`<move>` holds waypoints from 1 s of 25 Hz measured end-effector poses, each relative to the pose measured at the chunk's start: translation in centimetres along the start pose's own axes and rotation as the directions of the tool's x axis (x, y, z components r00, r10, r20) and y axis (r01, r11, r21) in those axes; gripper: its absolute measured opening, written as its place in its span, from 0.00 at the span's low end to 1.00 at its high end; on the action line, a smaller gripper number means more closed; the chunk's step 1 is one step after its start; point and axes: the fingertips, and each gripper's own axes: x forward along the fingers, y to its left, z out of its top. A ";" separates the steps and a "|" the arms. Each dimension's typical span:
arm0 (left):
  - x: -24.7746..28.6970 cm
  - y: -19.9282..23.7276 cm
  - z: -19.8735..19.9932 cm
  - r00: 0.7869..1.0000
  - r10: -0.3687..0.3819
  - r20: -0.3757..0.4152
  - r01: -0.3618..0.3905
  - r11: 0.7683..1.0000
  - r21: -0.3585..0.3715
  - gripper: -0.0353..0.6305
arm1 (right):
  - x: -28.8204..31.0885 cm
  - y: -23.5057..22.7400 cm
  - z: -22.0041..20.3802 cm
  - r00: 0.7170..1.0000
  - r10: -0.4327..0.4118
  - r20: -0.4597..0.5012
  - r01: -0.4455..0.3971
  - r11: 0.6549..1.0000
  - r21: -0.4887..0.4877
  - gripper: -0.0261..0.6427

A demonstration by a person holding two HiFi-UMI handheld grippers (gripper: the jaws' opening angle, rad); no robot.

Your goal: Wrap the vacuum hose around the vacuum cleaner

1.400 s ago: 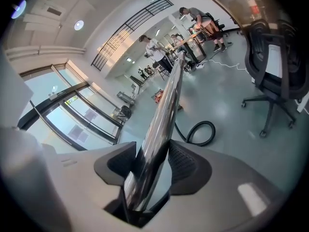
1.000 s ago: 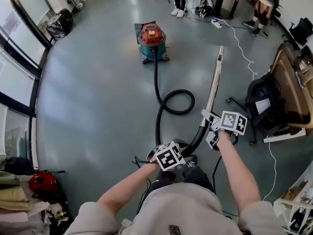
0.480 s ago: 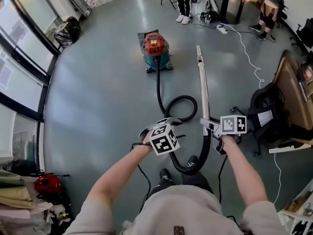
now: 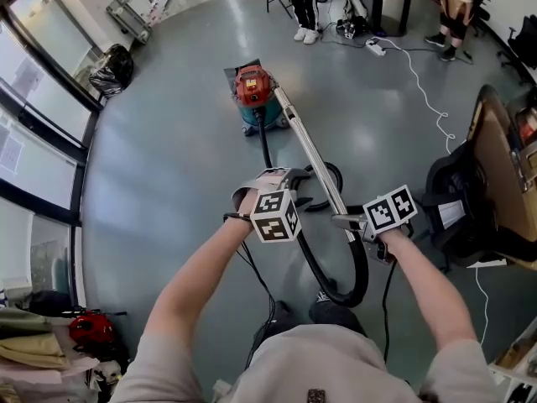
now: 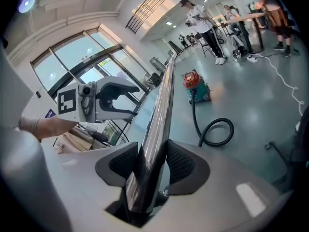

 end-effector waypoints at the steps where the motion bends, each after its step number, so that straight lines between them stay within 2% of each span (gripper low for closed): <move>1: 0.4 0.5 0.2 1.000 0.000 -0.010 0.000 1.000 0.012 0.38 | -0.2 -0.3 0.1 1.000 0.008 -0.020 -0.009 1.000 -0.015 0.35; 9: 2.6 2.8 -1.4 0.992 -0.049 -0.118 0.064 0.991 0.122 0.38 | -0.2 -0.6 1.8 0.985 0.058 -0.165 -0.082 0.987 -0.139 0.35; 12: 3.2 4.1 -2.9 0.988 -0.061 -0.142 0.083 0.985 0.152 0.38 | 0.0 -0.9 3.1 0.972 0.048 -0.229 -0.093 0.978 -0.188 0.35; 17: 3.8 5.3 -5.5 0.987 -0.082 -0.139 0.107 0.977 0.182 0.38 | 1.5 -0.9 4.0 0.942 0.000 -0.336 -0.093 0.961 -0.262 0.34; 19: 4.2 5.3 -6.9 0.981 -0.119 -0.154 0.152 0.963 0.224 0.38 | 2.4 -0.6 4.7 0.930 -0.008 -0.367 -0.103 0.954 -0.282 0.34; 22: 5.0 5.6 -9.5 0.967 -0.161 -0.200 0.219 0.925 0.311 0.38 | 3.4 -0.1 6.4 0.911 -0.006 -0.413 -0.133 0.942 -0.307 0.34; 24: 5.6 5.6 -11.5 0.957 -0.196 -0.215 0.261 0.905 0.336 0.38 | 4.4 0.1 7.6 0.890 -0.018 -0.455 -0.156 0.927 -0.341 0.34; 25: 5.7 5.7 -12.4 0.953 -0.214 -0.214 0.277 0.900 0.337 0.29 | 5.0 0.1 8.3 0.879 -0.030 -0.476 -0.163 0.919 -0.360 0.34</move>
